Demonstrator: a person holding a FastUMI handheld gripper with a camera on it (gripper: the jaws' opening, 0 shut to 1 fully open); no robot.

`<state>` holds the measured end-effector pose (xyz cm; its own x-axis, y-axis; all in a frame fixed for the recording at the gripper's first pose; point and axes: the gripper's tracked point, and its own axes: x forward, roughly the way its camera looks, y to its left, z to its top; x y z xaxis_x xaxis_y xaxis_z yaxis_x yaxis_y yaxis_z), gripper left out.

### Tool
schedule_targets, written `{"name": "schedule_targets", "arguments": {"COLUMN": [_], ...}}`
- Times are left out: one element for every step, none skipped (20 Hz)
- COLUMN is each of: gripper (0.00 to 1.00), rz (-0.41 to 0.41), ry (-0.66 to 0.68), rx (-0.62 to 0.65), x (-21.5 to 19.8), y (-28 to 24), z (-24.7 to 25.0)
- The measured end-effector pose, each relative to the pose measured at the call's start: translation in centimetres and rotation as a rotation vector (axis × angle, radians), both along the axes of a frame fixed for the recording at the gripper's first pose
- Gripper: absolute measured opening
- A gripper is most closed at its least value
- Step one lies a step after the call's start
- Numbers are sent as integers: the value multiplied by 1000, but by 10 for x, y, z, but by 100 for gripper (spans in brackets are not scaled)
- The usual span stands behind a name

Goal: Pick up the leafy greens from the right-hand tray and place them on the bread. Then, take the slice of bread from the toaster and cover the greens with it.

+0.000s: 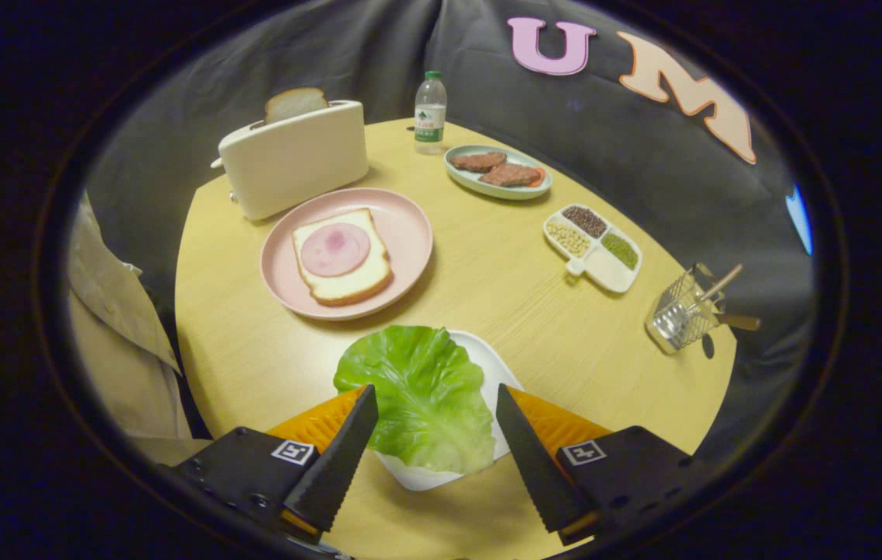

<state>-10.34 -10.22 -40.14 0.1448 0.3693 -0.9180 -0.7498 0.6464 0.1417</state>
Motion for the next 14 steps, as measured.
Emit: {"name": "schedule_targets", "arguments": {"gripper": [99, 99, 98, 98, 98, 98, 98, 98, 98, 98, 98, 98, 97, 97], "rz": [0, -3, -8, -12, -13, -15, -16, -20, -23, -24, -21, -31, -35, -38], "ry": [13, 34, 50, 65, 75, 83, 93, 104, 114, 123, 136, 146, 150, 152], "rx": [-7, -13, -21, -33, -41, -53, -59, -63, -68, -75, -83, -73, -73, -73], "x": [-1, -6, -8, -10, -12, -12, -15, -16, -18, -19, -23, -25, -25, -25], "y": [-1, -4, -6, -9, -11, -13, -16, -16, -16, -17, -19, -16, -17, -17], "z": [-6, -11, -15, -19, -23, -27, -30, -32, -36, -38, -41, -40, -41, -40]}}
